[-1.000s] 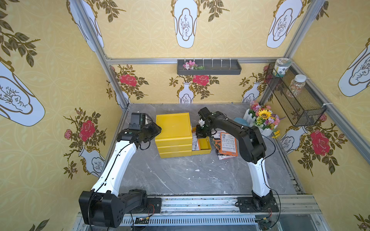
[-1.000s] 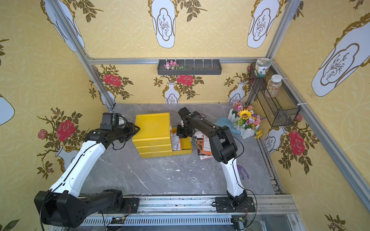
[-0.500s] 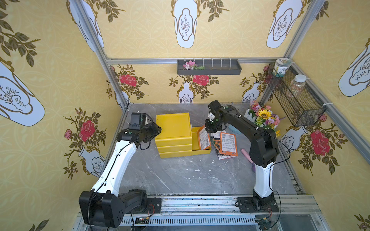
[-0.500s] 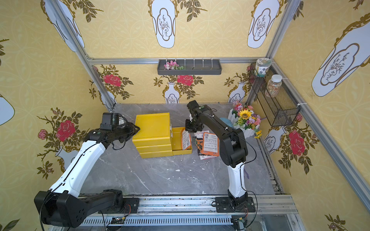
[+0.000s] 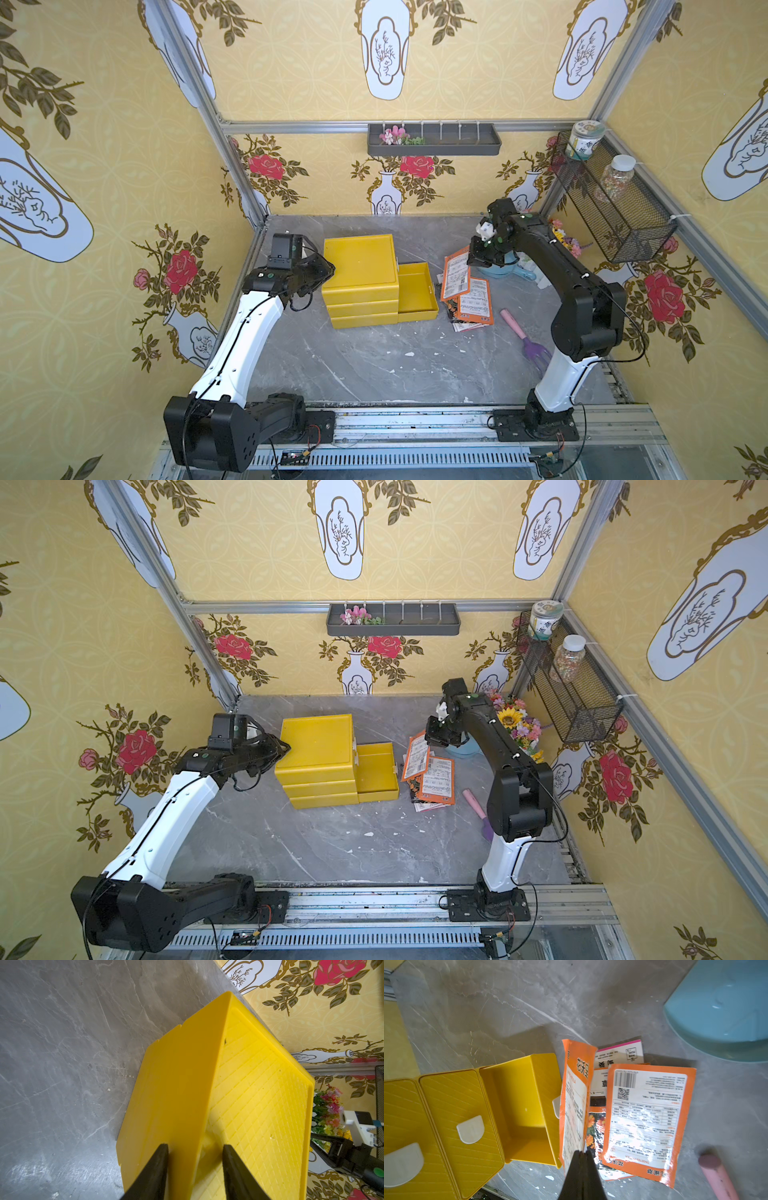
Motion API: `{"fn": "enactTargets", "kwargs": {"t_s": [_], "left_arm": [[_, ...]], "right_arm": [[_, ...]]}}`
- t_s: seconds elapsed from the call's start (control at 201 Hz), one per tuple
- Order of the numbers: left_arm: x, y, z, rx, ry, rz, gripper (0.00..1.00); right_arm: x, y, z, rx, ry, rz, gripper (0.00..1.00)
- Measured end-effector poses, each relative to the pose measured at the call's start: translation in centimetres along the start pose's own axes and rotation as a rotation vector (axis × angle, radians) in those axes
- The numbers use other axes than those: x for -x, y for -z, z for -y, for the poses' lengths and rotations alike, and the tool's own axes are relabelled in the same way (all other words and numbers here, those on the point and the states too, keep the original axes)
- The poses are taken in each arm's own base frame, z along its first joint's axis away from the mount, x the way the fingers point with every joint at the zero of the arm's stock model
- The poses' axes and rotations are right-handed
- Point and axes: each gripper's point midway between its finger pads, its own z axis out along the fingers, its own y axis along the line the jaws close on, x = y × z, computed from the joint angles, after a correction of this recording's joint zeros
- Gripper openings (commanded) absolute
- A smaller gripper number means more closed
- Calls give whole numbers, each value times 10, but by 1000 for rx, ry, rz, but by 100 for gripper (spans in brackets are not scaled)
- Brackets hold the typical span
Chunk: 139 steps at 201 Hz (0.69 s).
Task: Take the seed bags out of the drawer
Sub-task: Place the seed packet at the center of the board.
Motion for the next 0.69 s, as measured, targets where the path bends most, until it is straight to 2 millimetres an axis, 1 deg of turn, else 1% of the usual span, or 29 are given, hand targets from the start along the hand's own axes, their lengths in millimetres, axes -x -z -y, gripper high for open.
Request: {"fn": "enactTargets", "kwargs": {"t_s": [0.08, 0.259, 0.359, 0.503, 0.622, 0.692], "left_arm": [[0, 1, 0, 3, 2, -3, 47], [0, 1, 0, 5, 3, -6, 47], [-1, 1, 0, 7, 4, -9, 47], [-2, 1, -1, 8, 5, -14, 47], [-3, 2, -1, 9, 6, -15, 47], [-3, 3, -1, 9, 6, -16, 47]], "right_arm": [[-5, -3, 13, 4, -24, -19, 0], [-30, -26, 42, -5, -63, -113, 0], [-39, -34, 56, -30, -80, -142, 0], [-40, -38, 74, -114, -63, -142, 25], [-38, -35, 82, -166, -51, -133, 38], [-35, -33, 83, -189, -43, -125, 42]]}}
